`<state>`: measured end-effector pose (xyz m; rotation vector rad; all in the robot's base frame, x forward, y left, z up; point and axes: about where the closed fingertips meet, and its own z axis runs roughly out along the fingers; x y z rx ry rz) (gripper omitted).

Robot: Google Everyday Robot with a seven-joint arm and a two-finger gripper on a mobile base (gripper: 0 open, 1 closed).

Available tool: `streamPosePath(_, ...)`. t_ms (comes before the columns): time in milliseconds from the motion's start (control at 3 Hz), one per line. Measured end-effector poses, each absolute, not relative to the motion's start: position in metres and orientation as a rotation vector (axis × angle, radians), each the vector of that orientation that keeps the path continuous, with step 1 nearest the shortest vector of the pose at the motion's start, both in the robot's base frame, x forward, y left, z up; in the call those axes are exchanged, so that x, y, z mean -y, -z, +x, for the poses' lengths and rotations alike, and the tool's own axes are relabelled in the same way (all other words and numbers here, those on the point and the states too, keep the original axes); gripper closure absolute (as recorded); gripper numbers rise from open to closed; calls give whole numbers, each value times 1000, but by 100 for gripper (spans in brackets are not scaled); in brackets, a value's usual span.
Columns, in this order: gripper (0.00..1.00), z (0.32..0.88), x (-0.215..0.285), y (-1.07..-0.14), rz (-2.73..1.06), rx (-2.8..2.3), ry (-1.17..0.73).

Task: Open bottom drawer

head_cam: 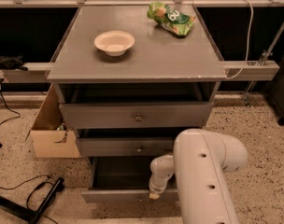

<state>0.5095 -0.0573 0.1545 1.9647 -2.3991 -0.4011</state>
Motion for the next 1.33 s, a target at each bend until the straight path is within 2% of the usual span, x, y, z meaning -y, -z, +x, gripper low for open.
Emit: streamPosePath(1333, 100, 516, 55, -159, 2002, 2392, 329)
